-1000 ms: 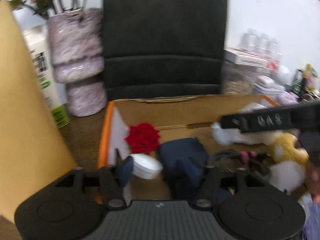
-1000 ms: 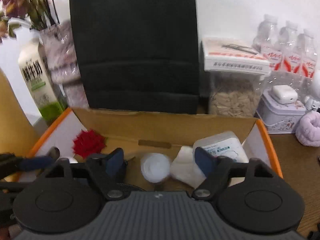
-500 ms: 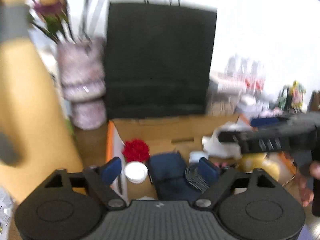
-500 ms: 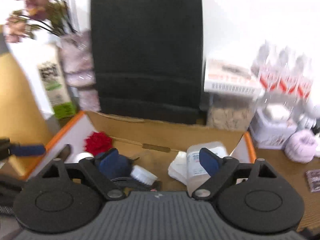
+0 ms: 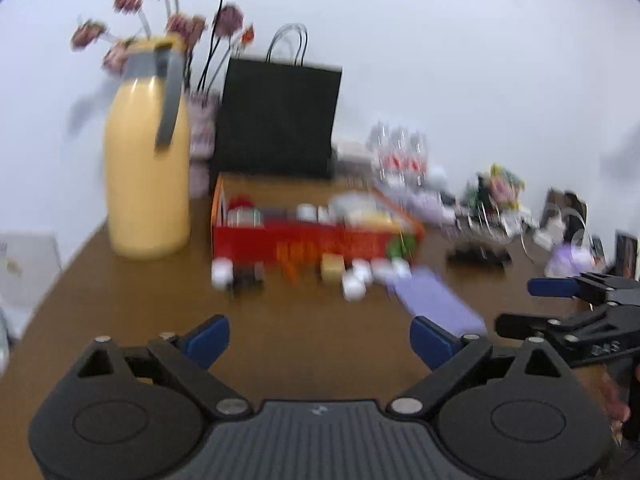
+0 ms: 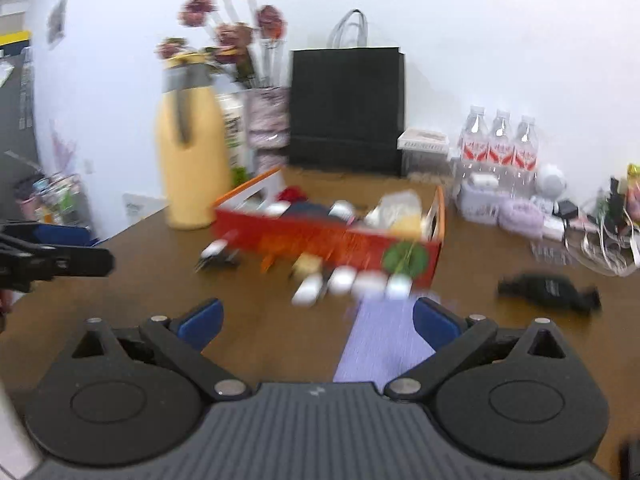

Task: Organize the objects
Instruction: 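Withdraw both open tools from the box back over the table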

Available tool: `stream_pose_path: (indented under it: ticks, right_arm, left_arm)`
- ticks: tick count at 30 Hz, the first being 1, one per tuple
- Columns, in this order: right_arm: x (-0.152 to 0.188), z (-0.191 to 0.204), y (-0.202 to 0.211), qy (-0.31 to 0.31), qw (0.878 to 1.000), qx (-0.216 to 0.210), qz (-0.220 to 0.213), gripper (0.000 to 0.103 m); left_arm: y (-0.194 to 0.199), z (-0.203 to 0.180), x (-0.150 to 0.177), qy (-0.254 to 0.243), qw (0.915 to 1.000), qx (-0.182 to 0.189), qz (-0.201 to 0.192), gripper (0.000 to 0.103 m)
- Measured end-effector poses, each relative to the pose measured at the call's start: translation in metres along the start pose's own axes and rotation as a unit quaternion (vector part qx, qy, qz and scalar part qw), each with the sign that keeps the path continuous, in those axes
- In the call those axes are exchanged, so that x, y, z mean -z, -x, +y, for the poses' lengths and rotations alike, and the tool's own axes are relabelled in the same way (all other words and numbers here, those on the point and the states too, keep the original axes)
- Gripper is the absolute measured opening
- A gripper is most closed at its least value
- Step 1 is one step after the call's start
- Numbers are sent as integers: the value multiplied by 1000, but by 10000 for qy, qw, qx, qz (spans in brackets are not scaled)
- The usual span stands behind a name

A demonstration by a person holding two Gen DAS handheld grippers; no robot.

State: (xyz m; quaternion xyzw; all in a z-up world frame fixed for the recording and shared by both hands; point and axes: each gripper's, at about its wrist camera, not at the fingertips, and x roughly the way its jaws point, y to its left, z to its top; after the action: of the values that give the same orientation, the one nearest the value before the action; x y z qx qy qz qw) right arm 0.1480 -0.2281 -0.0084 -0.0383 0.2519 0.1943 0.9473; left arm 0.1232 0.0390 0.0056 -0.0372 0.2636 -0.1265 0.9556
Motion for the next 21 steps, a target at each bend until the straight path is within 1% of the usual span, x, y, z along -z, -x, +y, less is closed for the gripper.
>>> stream_pose_path:
  ticks: [2,4,6,8,10,11,13,16,18,20,21]
  right_arm:
    - [28,7,21,-332,9991,164,193,103]
    - [48,12,41,-649,9965,96,519,103]
    - [55,19,59,-568,9967,69,579,103]
    - [52,24,68,-153,9982,172,552,103]
    - [47,24,64,43,9974,436,564,103]
    - [47,23,62,19,9969,529,575,103]
    - [44,20,59,-121,9971,587,471,103]
    - [44,14,53,-331,9977,510,309,103]
    - [43,9,45,-341,9976,533,268,103]
    - [36,4,29,-259,9975,597,268,102]
    - [31,2,19,-184,9973,640,294,100]
  left_arm:
    - [15,-5,26,63,9994,-215,277,94]
    - [27,-7,42,143,9982,-337,485,94]
    - [41,-6,47,210,9982,-317,468,94]
    - [48,-6,45,164,9987,-380,312,94]
    - [47,-5,41,142,9983,-529,208,94]
    - [45,-5,39,149,9980,-588,188,94]
    - [40,-3,37,209,9976,-638,192,93]
    - [30,2,37,246,9974,-586,329,92]
    - [19,6,33,184,9978,-464,439,92]
    - [8,9,23,33,9987,-315,397,92]
    - [0,10,16,-27,9989,-296,356,92]
